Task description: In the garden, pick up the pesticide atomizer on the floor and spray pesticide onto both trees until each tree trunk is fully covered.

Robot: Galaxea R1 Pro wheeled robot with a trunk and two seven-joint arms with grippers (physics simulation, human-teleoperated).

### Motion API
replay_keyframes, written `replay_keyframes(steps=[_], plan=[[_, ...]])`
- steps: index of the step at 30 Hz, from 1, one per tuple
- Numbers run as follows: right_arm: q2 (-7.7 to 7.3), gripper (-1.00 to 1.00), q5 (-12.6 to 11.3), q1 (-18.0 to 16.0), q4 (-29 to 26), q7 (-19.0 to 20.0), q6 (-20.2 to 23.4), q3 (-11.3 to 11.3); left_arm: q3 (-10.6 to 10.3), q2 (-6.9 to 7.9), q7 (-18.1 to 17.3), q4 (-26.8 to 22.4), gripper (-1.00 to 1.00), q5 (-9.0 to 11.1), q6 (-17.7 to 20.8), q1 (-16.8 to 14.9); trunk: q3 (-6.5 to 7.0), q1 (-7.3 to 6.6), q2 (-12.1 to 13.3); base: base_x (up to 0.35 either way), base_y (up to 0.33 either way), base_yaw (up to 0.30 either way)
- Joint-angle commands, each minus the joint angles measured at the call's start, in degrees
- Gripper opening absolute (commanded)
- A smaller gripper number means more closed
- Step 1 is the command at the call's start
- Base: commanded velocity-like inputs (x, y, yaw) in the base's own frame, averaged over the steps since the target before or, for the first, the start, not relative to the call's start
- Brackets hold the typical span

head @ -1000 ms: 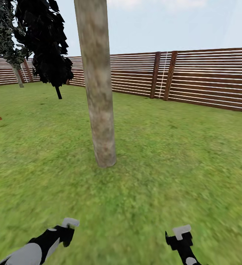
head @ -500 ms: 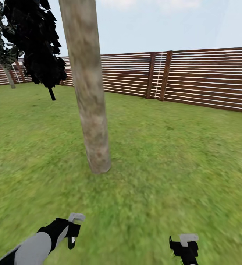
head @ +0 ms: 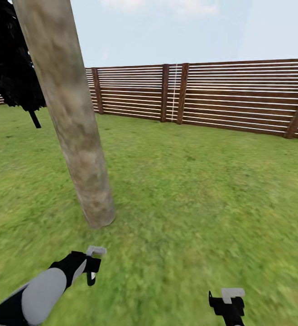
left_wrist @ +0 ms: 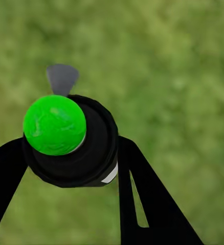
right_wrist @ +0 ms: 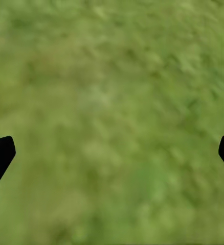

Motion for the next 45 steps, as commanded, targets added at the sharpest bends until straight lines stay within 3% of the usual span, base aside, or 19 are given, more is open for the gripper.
replay_keyframes(steps=[1, 5, 7, 13, 16, 18, 19, 20, 21, 22, 23, 25, 29, 36, 38, 40, 42, 43, 45], plan=[[0.01, 1.0, 0.6, 0.0, 0.1, -0.2, -0.2, -0.4, 0.5, 0.06, -0.4, -0.2, -1.0, -0.5, 0.4, -0.1, -0.05, 0.01, 0.0, 0.063, -0.005, -0.01], [0.0, 1.0, 0.6, 0.1, 0.0, -0.2, -0.2, -0.5, 0.4, -0.03, -0.4, -3.4, -1.0, 2.9, 0.9, -0.7, -0.05, 0.01, 0.0, 0.015, -0.001, -0.002], [-0.02, 1.0, 0.6, 0.1, 0.0, -0.2, -0.2, -0.5, 0.3, -0.15, -0.4, -4.7, -1.0, 4.1, 3.1, -0.8, -0.05, 0.01, 0.0, 0.002, 0.0, 0.034], [-0.01, 1.0, 0.6, 0.2, 0.0, -0.2, -0.2, -0.4, 0.2, -0.69, -0.6, -11.9, -1.0, 4.8, 7.0, -1.3, -0.05, 0.01, 0.0, 0.0, 0.0, 0.235], [-0.02, 1.0, 0.6, 0.2, 0.0, -0.2, -0.2, -0.5, 0.0, 1.61, -3.9, -16.5, -1.0, 5.1, 10.2, -1.3, -0.05, 0.01, 0.0, 0.0, 0.0, 0.167], [-0.02, 1.0, 0.6, 0.2, 0.0, -0.2, -0.2, -0.5, -0.5, 2.12, -6.4, -18.7, -1.0, 4.8, 10.8, -1.1, -0.05, 0.01, 0.0, 0.0, 0.0, 0.031], [-0.02, 1.0, 0.6, 0.2, 0.0, -0.2, -0.2, -0.5, -1.2, 1.81, -7.1, -18.9, -1.0, 4.8, 11.0, -1.1, -0.05, 0.01, 0.0, 0.0, 0.0, 0.009], [-0.02, 1.0, 0.6, 0.2, 0.0, -0.2, -0.2, -0.4, -2.4, 0.46, -7.3, -18.9, -1.0, 4.9, 11.2, -1.5, -0.05, 0.01, 0.0, 0.0, 0.0, 0.004], [-0.02, 1.0, 0.6, 0.2, 0.0, -0.2, -0.2, -0.5, -3.1, -1.11, -7.4, -18.9, -1.0, 4.9, 11.3, -1.7, -0.05, 0.01, 0.0, 0.0, 0.0, 0.065], [-0.02, 1.0, 0.6, 0.2, -0.1, -0.2, -0.2, -0.5, -4.3, -4.91, -7.5, -19.3, -1.0, 4.8, 13.0, -1.9, -0.05, 0.01, 0.0, 0.0, 0.0, 0.107], [-0.02, 1.0, 0.6, 0.2, -0.1, -0.2, -0.2, -0.5, -4.4, -5.22, -7.6, -19.5, -1.0, 4.8, 14.8, -2.1, -0.05, 0.01, 0.0, 0.0, 0.0, 0.055], [-0.02, 1.0, 0.6, 0.2, -0.1, -0.1, -0.2, -0.4, -4.7, -4.78, -7.6, -19.7, -1.0, 4.7, 17.0, -2.4, -0.05, 0.01, 0.0, 0.0, 0.0, 0.016], [-0.22, 1.0, 0.7, 0.2, -0.1, -0.1, -0.2, -0.4, -4.7, -3.25, -7.6, -19.8, -1.0, 4.7, 17.3, -2.1, -0.05, 0.01, 0.0, 0.188, 0.0, 0.003], [-0.72, 1.0, 0.6, 0.2, 0.0, -0.1, -0.2, -0.4, -4.9, -4.93, -7.8, -20.1, -1.0, 4.9, 17.5, -4.0, -0.05, 0.01, 0.0, 0.147, 0.0, 0.0], [-0.73, 1.0, 0.7, 0.2, 0.0, -0.1, -0.2, -0.4, -5.0, -4.11, -9.9, -21.2, -1.0, 5.0, 17.8, -5.2, -0.05, 0.01, 0.0, 0.005, 0.0, 0.0], [-0.73, 1.0, 0.6, 0.2, 0.0, -0.1, -0.2, -0.4, -5.1, -1.9, -13.7, -23.4, -1.0, 4.8, 19.4, -5.5, -0.05, 0.01, 0.0, 0.001, 0.0, 0.0], [-0.71, 1.0, 0.6, 0.2, 0.0, -0.2, -0.2, -0.4, -5.2, -0.96, -15.3, -24.2, -1.0, 4.7, 20.3, -5.4, -0.05, 0.01, 0.0, 0.0, 0.0, 0.015], [-0.68, 1.0, 0.6, 0.2, 0.0, -0.2, -0.2, -0.4, -5.6, -1.02, -15.6, -24.4, -1.0, 4.7, 20.4, -5.5, -0.05, 0.01, 0.0, 0.0, 0.0, 0.105], [-0.65, 1.0, 0.6, 0.2, 0.0, -0.1, -0.2, -0.4, -9.9, -1.61, -15.9, -24.7, -1.0, 4.7, 20.9, -6.0, -0.05, 0.01, 0.0, 0.0, 0.0, 0.224]])
